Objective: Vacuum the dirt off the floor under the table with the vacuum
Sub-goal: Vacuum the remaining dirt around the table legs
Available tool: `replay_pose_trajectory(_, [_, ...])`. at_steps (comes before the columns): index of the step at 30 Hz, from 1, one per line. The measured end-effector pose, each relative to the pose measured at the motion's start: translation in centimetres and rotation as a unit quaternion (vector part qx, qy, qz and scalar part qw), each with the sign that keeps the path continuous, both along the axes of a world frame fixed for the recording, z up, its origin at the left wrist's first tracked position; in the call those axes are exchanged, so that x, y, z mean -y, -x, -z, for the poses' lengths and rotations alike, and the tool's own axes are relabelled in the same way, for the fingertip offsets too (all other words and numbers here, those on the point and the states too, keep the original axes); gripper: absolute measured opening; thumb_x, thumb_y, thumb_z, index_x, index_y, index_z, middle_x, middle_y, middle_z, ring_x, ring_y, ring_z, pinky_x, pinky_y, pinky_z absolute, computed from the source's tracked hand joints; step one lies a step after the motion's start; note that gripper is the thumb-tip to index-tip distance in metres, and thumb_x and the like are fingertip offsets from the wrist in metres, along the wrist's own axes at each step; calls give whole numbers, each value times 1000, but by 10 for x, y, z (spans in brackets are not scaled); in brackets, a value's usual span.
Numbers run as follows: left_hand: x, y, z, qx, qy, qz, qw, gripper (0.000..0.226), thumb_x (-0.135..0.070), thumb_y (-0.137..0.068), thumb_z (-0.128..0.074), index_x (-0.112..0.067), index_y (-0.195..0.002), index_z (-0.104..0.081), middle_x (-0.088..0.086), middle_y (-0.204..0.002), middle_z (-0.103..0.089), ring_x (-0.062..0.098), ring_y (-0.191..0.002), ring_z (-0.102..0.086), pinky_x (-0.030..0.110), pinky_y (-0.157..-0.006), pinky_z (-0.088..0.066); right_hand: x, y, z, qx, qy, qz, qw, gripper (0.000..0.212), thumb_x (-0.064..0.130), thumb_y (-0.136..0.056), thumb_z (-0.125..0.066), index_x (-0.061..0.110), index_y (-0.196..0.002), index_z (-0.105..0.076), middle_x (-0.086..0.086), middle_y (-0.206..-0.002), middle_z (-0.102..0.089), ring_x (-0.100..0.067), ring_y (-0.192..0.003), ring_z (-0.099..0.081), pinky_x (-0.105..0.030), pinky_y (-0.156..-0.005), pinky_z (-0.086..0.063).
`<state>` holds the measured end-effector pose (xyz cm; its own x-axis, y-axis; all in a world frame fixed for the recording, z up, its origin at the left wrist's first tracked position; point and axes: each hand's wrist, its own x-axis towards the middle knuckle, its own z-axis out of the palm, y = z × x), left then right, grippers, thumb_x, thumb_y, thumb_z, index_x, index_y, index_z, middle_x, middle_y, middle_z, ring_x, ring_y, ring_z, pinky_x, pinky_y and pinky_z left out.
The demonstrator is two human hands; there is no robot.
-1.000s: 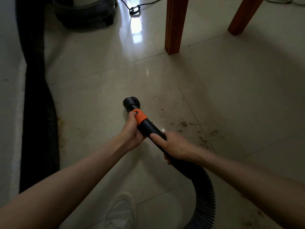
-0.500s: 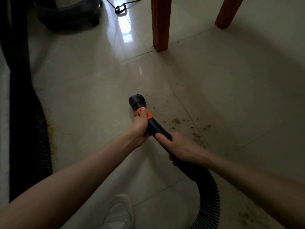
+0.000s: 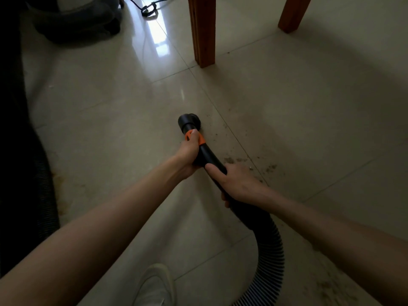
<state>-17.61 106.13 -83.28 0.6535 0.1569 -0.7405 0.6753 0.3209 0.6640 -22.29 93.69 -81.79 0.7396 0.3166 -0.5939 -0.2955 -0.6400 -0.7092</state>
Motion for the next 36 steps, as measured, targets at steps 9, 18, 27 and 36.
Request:
replay_pose_trajectory(9, [-12,33,2,-9,-44,-62,997,26,-36,-100,-36,-11,-105,-41,8,-82,-48,19,-72,-51,32,-59,-45,-4,16,-3,-63,-23,-58,996,51,61,-92,-39,12,-99,-52,-6,-67,-62,-16,-49,-60,-29,-51,-52])
replay_pose_trajectory(18, [6,43,-2,-23,-31,-16,999,26,-36,-101,-35,-14,-91,-43,8,-81,-47,20,-72,-51,33,-60,-46,12,32,-7,-76,-19,-12,997,44,60,-93,-39,17,-87,-50,-6,-63,-60,-17,-47,-59,-26,-49,-50])
replay_pose_trajectory(27, [17,51,-4,-22,-22,-9,999,25,-34,-100,-35,-16,-86,-43,8,-82,-47,20,-74,-51,34,-64,-47,22,42,-11,-80,-5,-3,997,51,61,-92,-39,11,-93,-53,-6,-63,-61,-19,-48,-60,-28,-51,-52])
replay_pose_trajectory(36, [16,60,-8,-36,-7,1,999,22,-34,-100,-36,-14,-99,-42,8,-85,-48,20,-75,-51,32,-60,-44,22,50,-19,-83,5,-14,996,54,60,-93,-38,9,-95,-54,-7,-64,-61,-19,-49,-60,-29,-54,-52])
